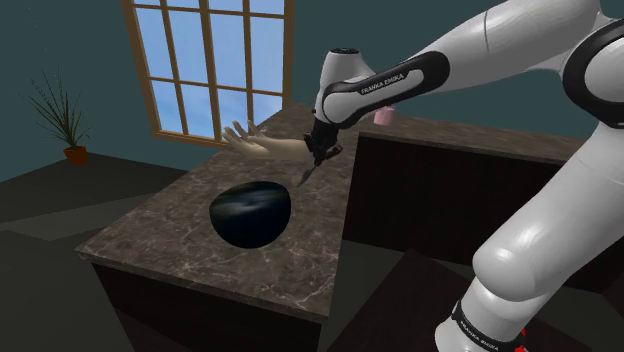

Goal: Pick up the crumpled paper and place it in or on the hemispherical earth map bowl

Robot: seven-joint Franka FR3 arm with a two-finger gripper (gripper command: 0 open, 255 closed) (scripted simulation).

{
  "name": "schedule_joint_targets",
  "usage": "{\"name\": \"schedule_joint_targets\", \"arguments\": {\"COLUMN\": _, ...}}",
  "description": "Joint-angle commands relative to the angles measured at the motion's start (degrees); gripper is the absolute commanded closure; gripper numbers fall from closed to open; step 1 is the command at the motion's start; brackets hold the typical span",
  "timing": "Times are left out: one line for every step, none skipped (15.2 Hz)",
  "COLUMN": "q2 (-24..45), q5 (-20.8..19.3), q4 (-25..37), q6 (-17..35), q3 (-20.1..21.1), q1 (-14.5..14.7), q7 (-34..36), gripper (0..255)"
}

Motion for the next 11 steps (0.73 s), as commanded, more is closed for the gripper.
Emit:
{"name": "schedule_joint_targets", "arguments": {"q2": -0.6, "q5": 0.4, "q4": 1.1, "q6": -1.7, "q3": -0.1, "q1": 0.1, "q7": -0.3, "gripper": 255}}
{"name": "schedule_joint_targets", "arguments": {"q2": -0.9, "q5": 0.5, "q4": 1.6, "q6": -2.4, "q3": -0.1, "q1": 0.1, "q7": -0.5, "gripper": 255}}
{"name": "schedule_joint_targets", "arguments": {"q2": -1.1, "q5": 0.7, "q4": 2.2, "q6": -3.2, "q3": -0.2, "q1": 0.1, "q7": -0.7, "gripper": 255}}
{"name": "schedule_joint_targets", "arguments": {"q2": -1.3, "q5": 0.8, "q4": 2.7, "q6": -4.0, "q3": -0.2, "q1": 0.1, "q7": -0.8, "gripper": 255}}
{"name": "schedule_joint_targets", "arguments": {"q2": -1.5, "q5": 0.9, "q4": 3.3, "q6": -4.7, "q3": -0.2, "q1": 0.1, "q7": -1.0, "gripper": 255}}
{"name": "schedule_joint_targets", "arguments": {"q2": -1.7, "q5": 1.0, "q4": 3.9, "q6": -5.5, "q3": -0.3, "q1": 0.2, "q7": -1.1, "gripper": 255}}
{"name": "schedule_joint_targets", "arguments": {"q2": -1.9, "q5": 1.1, "q4": 4.5, "q6": -6.3, "q3": -0.3, "q1": 0.2, "q7": -1.3, "gripper": 255}}
{"name": "schedule_joint_targets", "arguments": {"q2": -2.0, "q5": 1.2, "q4": 5.1, "q6": -7.0, "q3": -0.4, "q1": 0.2, "q7": -1.4, "gripper": 255}}
{"name": "schedule_joint_targets", "arguments": {"q2": -2.2, "q5": 1.3, "q4": 5.7, "q6": -7.8, "q3": -0.4, "q1": 0.2, "q7": -1.5, "gripper": 255}}
{"name": "schedule_joint_targets", "arguments": {"q2": -2.3, "q5": 1.4, "q4": 6.4, "q6": -8.6, "q3": -0.4, "q1": 0.2, "q7": -1.6, "gripper": 255}}
{"name": "schedule_joint_targets", "arguments": {"q2": -2.4, "q5": 1.5, "q4": 7.0, "q6": -9.3, "q3": -0.5, "q1": 0.2, "q7": -1.7, "gripper": 255}}
